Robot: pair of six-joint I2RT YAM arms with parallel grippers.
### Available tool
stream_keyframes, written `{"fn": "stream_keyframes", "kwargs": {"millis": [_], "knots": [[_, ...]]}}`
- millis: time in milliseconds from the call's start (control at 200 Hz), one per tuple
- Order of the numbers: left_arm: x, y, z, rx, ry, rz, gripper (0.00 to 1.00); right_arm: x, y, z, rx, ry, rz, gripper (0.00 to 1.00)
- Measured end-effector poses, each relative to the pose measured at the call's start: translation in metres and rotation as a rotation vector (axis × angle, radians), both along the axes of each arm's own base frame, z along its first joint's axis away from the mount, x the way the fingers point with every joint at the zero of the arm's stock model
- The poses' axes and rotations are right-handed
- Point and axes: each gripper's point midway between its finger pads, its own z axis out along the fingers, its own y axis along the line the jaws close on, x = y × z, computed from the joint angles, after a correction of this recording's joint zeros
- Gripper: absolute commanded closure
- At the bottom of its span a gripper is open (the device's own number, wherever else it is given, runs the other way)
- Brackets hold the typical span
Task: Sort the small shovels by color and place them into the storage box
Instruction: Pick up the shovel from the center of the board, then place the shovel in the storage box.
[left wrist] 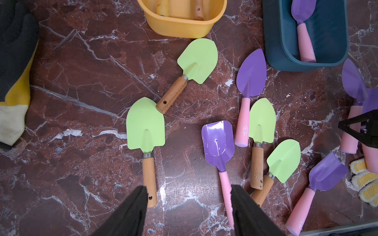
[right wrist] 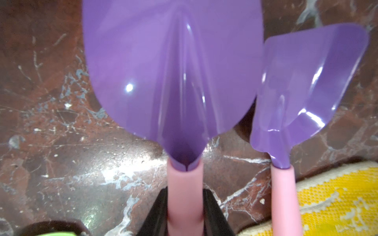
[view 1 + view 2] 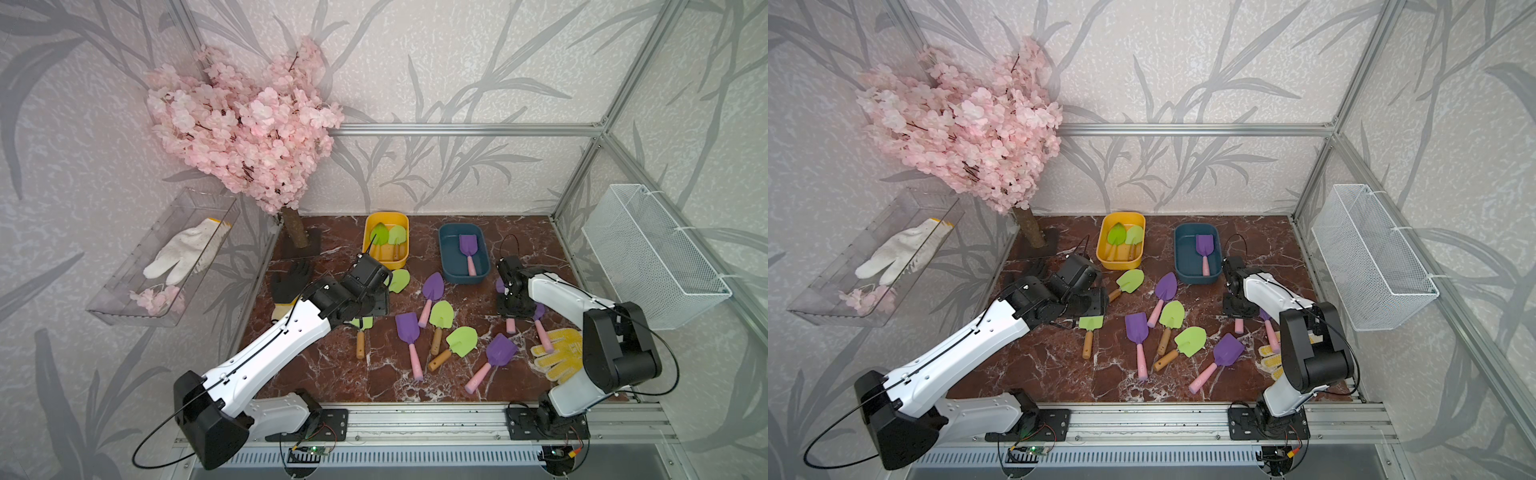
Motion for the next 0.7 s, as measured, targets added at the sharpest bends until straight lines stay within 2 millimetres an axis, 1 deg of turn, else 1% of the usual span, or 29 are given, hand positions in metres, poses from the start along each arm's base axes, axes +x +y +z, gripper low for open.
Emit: {"fn": "stream_keyframes", "kwargs": {"millis": [125, 435, 600, 700], "knots": [[0.000, 0.000, 0.000, -0.001, 0.000, 0.001, 0.32, 0.007, 0.002, 0.020, 0.009, -0.042, -0.002, 0.80], [0.000, 0.000, 0.000, -0.001, -0.001, 0.000, 0.32, 0.033, 0.010, 0.090, 0.058, -0.205, 0.006, 0.80], [0.000, -0.001, 0.000, -0.001, -0.001, -0.001, 0.32, 0.047, 0.023, 0.121, 0.112, -0.250, 0.038, 0.80], [0.000, -0.001, 0.000, -0.002, -0.002, -0.001, 0.32, 0.060, 0.034, 0.136, 0.150, -0.275, 0.060, 0.81]]}}
